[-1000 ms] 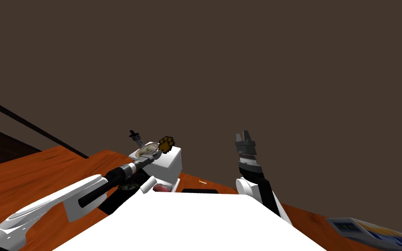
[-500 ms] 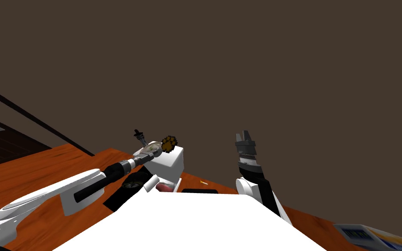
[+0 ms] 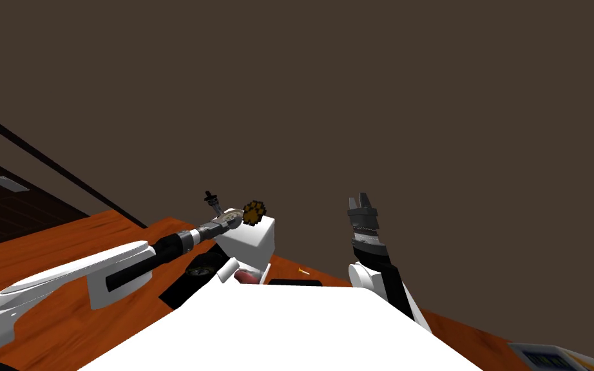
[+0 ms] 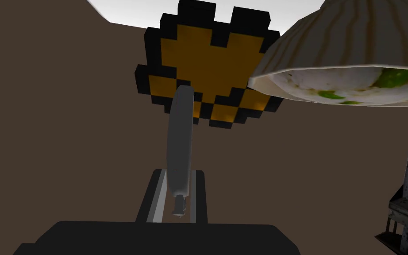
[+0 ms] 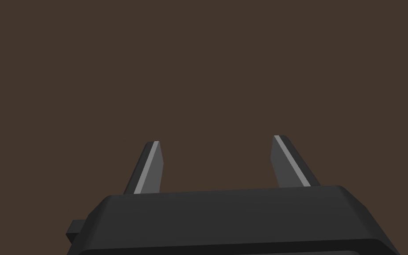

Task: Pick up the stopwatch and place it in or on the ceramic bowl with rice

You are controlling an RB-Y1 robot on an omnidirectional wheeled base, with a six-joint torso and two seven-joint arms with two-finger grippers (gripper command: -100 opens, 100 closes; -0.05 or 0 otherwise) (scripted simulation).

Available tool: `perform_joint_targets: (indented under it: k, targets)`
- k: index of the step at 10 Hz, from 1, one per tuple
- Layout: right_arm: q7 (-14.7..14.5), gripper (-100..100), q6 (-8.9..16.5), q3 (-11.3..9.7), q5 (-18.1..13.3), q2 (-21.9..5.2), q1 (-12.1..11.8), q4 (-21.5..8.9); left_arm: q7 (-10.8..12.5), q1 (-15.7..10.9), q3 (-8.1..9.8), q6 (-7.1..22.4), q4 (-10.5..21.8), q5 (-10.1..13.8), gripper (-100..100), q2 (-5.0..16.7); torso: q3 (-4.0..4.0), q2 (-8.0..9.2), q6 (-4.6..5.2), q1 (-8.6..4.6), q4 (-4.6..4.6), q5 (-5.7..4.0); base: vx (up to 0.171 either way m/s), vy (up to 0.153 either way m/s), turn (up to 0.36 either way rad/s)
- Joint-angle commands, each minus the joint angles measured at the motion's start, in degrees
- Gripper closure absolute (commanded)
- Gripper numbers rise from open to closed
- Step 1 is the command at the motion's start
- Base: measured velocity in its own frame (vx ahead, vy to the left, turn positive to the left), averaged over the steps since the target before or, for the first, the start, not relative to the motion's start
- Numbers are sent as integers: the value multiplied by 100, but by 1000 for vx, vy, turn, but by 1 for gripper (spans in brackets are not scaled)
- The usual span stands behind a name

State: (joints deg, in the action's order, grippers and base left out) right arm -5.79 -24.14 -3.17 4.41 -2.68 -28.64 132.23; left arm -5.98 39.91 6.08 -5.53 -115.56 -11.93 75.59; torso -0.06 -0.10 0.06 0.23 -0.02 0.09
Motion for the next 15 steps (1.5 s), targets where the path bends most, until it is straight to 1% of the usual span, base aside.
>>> perform_joint_targets:
  k: [1,3,5,6,7,8,10,15]
  targets:
    - [0,0,0,0,0,0,0,0,116,84,116,86,-129,43,100,198,0,0,0,0,0,0,55,64,52]
    - [0,0,0,0,0,0,0,0,276,192,288,241,-283,62,100,452,-6,-11,-3,11,-3,1,69,111,75]
    - [0,0,0,1,0,-1,-1,0,455,324,498,462,-452,53,100,711,-16,-27,-6,36,-6,5,114,136,94]
    - [0,0,0,1,0,-1,-1,0,499,357,552,521,-493,47,100,773,-21,-36,-6,31,-8,4,88,105,93]
    - [0,0,0,1,0,-1,-1,0,579,421,652,634,-575,34,100,887,-18,-28,-5,23,-8,4,72,106,84]
    - [0,0,0,1,0,-1,-1,0,645,473,736,730,-645,21,100,981,-13,-22,-8,20,-6,1,6,-5,13]
    - [0,0,0,-1,0,1,0,0,670,494,769,768,-675,14,100,1019,2,6,-7,-31,0,-11,2,-3,8]
    - [0,0,0,-1,0,1,1,0,670,494,769,768,-675,14,100,1019,10,19,-9,-31,4,-11,1,-1,5]
